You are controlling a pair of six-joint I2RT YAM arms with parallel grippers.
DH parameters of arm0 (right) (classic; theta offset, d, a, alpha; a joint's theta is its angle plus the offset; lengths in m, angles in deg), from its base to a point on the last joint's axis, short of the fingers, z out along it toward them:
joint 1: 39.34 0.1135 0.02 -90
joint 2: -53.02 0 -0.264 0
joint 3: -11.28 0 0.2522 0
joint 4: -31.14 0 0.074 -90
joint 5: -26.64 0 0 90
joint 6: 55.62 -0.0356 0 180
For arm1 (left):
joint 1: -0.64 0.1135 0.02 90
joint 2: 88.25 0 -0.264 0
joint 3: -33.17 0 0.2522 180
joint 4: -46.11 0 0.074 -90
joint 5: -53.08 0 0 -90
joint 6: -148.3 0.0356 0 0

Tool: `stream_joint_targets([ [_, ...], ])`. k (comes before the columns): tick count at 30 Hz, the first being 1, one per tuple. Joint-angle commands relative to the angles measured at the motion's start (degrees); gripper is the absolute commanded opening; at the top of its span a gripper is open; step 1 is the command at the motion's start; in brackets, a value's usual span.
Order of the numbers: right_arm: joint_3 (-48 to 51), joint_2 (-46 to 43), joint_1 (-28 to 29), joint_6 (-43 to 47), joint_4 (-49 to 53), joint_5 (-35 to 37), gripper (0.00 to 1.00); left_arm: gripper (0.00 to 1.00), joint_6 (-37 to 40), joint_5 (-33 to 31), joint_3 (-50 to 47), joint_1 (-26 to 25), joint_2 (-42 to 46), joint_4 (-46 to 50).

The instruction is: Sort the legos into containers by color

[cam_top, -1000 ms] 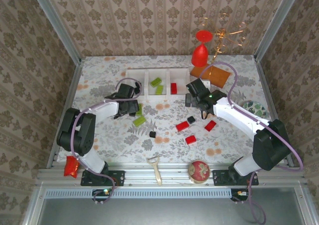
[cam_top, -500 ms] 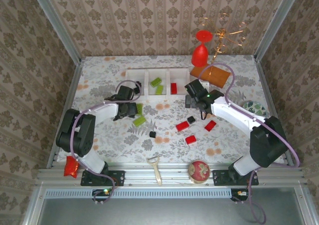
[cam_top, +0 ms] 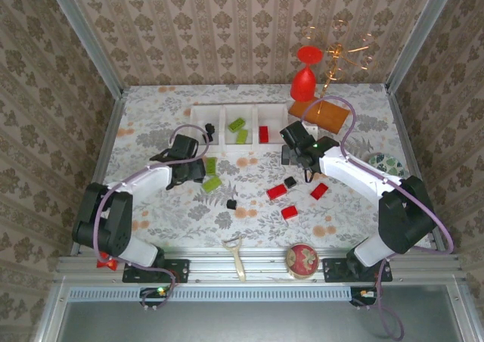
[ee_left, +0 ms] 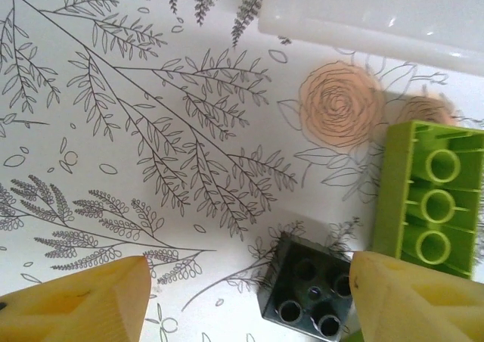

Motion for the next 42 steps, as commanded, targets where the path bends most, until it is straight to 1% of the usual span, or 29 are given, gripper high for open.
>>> stream_joint_targets([
  [1,-0.6,0.6,0.1,-1.3,1.1,1.7,1.0,0.72,1.1,2.0,-0.8,-0.6,2.6,1.6],
  [9,0.0,0.2,0.1,-1.7,1.3,1.8,1.0,0.69,3.9,6.2,0.2,-1.3,1.6,4.9],
  [14,0.4,-0.4,0.1,-2.0,1.4,2.0,1.0,0.69,4.7,7.0,0.3,-2.7,-0.2,5.3],
  [18,0.5,-0.6,0.1,-2.1,1.5,2.1,1.0,0.68,4.7,6.7,0.7,-2.8,-1.9,5.4],
  [25,1.0,-1.0,0.1,-2.1,1.6,2.2,1.0,0.61,3.7,3.5,0.5,-2.8,-2.4,4.9],
  [33,0.7,-0.6,0.1,-2.1,1.8,2.2,1.0,0.54,2.4,3.0,0.2,-1.5,-4.4,3.2],
  [42,1.5,-1.6,0.1,-4.1,3.7,3.8,1.0,0.52,1.1,2.9,0.3,-0.3,-6.3,0.8],
])
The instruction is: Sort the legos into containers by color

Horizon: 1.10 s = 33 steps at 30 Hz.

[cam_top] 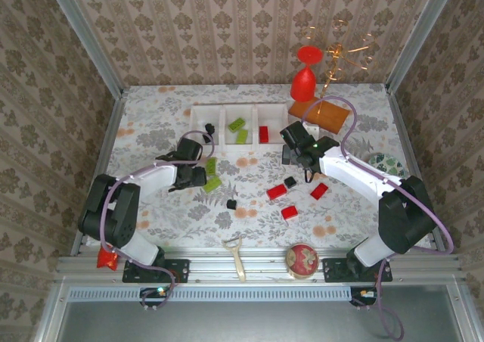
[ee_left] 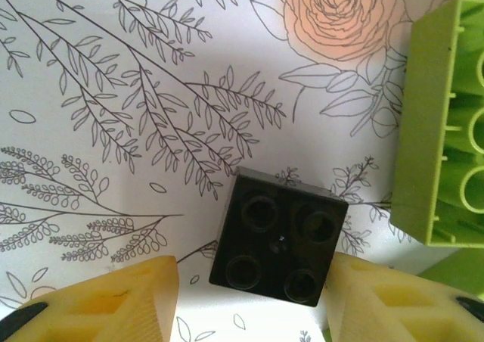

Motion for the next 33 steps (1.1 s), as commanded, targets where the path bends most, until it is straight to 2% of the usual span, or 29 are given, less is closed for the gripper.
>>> stream_joint_targets([
  [1,1.7,-1.7,0.1,-2.6,3.0,2.9,1.0,0.52,-1.4,-0.7,0.4,0.6,-1.0,-1.2],
  [17,6.2,-4.0,-0.7,-10.9,8.0,3.5,1.0,0.48,-1.1,0.3,1.0,1.6,-3.2,-3.3],
  [21,8.0,-5.6,-0.7,-13.3,9.3,3.4,1.0,0.52,-0.5,0.1,1.6,1.9,-3.7,-3.3],
  [26,9.6,-7.3,-0.9,-14.8,10.2,3.3,1.0,0.52,0.3,0.1,2.6,2.2,-4.5,-3.3],
  [33,10.9,-7.7,-1.1,-15.4,10.1,2.0,1.0,0.45,0.6,0.3,3.9,2.3,-5.9,-3.7],
])
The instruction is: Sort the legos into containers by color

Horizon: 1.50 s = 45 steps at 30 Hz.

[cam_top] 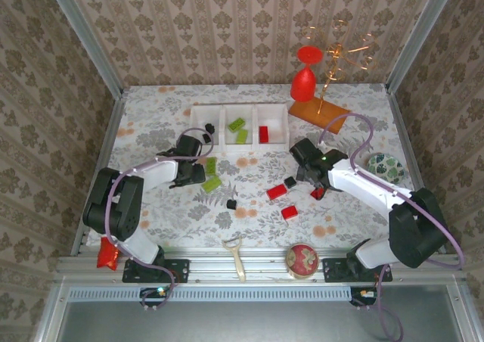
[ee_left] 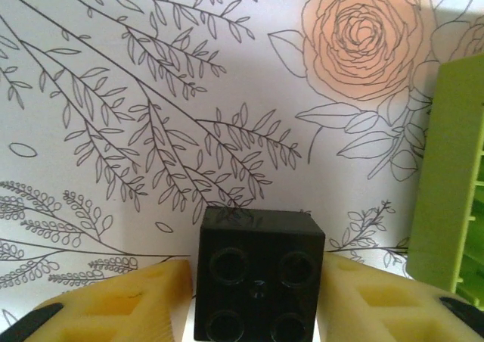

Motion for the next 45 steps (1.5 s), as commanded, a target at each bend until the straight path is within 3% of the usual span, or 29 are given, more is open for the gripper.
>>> stream_joint_targets([
  [1,1.1,-1.1,-0.3,-2.2,1.6,0.6,1.0,0.44,0.9,0.1,1.3,0.7,-2.3,-3.7],
  [8,1.7,-1.1,-0.4,-2.5,0.7,-0.1,1.0,0.38,0.9,-0.3,1.3,0.8,-2.3,-4.0],
  [30,4.5,-3.1,-0.4,-4.5,-0.9,0.1,1.0,0.37,4.0,-6.2,6.6,-1.3,6.3,-0.8],
  [45,6.2,-4.6,-0.4,-5.3,-1.8,0.4,1.0,0.36,8.3,-6.0,23.9,-1.4,-5.8,-3.1],
])
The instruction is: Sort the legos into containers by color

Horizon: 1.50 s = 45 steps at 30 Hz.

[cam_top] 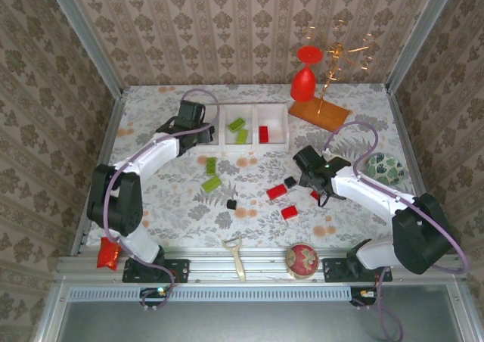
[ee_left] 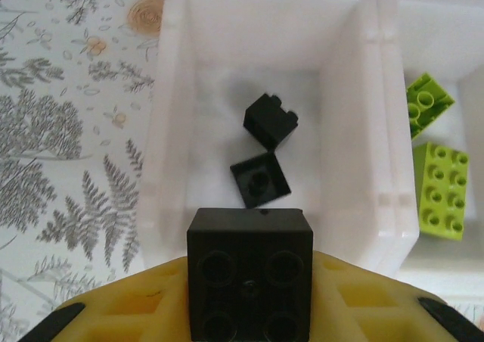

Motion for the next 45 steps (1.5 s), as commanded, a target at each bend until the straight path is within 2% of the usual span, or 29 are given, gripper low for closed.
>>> stream_joint_targets([
  [1,0.7,-1.9,-0.4,-2.1,0.1,0.8,1.0,0.36,1.8,-0.7,3.3,-0.4,-3.1,-0.1],
  [11,2.5,-5.7,-0.4,-2.6,0.3,0.7,1.0,0.36,1.4,-0.7,7.5,0.0,-10.3,-0.3],
  [20,2.5,-5.3,-0.4,-2.7,0.6,0.7,1.0,0.37,1.6,-1.3,9.4,0.3,-13.5,0.4],
  [38,3.1,-4.3,-0.4,-2.8,-0.1,0.2,1.0,0.46,1.4,-1.5,10.5,0.3,-13.7,1.5],
  [45,3.3,-4.6,-0.4,-3.1,0.2,-0.1,1.0,0.55,0.9,-1.4,8.9,0.2,-11.1,1.1],
])
